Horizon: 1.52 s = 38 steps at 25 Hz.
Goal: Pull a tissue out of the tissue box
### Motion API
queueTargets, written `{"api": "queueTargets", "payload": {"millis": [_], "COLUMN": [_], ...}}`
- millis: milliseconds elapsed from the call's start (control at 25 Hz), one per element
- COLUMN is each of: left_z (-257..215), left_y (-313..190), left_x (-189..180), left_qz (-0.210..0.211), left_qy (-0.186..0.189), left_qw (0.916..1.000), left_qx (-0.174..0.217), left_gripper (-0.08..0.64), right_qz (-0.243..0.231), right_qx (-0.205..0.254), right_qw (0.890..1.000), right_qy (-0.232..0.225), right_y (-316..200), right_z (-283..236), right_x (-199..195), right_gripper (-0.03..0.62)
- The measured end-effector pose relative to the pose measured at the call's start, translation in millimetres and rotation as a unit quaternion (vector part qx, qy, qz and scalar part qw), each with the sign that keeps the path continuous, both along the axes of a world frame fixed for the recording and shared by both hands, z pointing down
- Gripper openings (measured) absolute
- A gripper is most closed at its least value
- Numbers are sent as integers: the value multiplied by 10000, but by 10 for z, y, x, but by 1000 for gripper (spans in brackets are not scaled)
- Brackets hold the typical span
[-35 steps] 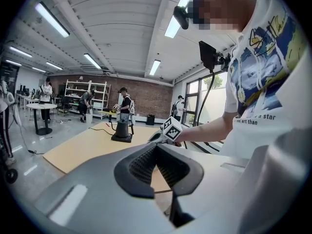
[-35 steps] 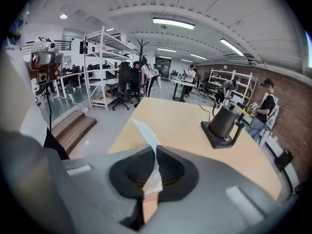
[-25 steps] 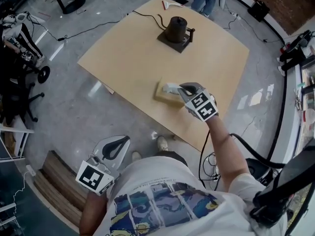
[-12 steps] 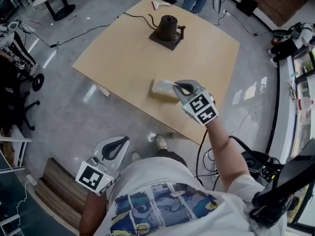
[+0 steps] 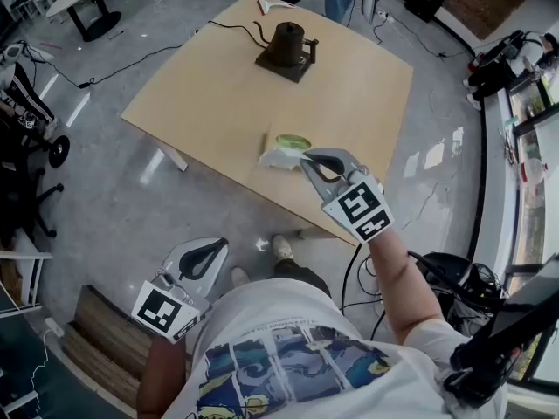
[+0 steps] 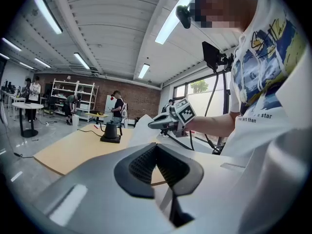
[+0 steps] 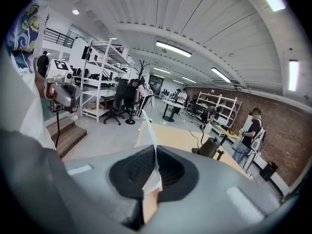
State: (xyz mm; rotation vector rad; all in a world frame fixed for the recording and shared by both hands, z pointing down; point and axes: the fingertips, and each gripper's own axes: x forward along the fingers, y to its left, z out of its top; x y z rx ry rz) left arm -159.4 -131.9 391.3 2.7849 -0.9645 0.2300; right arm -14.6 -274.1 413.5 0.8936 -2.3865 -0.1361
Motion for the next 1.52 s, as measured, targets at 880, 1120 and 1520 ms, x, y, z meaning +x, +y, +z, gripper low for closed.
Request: {"api": "queueTargets", "payload": {"millis": [880,1120,1520], "left_z": [130,149,179], "left_y": [347,426,485], "left_x": [-174,-191,-212], "left_qz": [470,622,702], "left_qy": [76,79,88], "left_qw": [9988,9980,9974], "left_qx": [-84,-114,-110], "left_gripper": [3,3,3], "right_qz": [21,80,134], "right_qx": [289,336,485], "right_qw": [9995,9992,9985], "right_qy": [-110,-181,-230], "right_y": [1128,1320,1509], "right_z": [-490,-601,-739], "right_x": [-368,-405,-429], "right_gripper": [3,3,3]}}
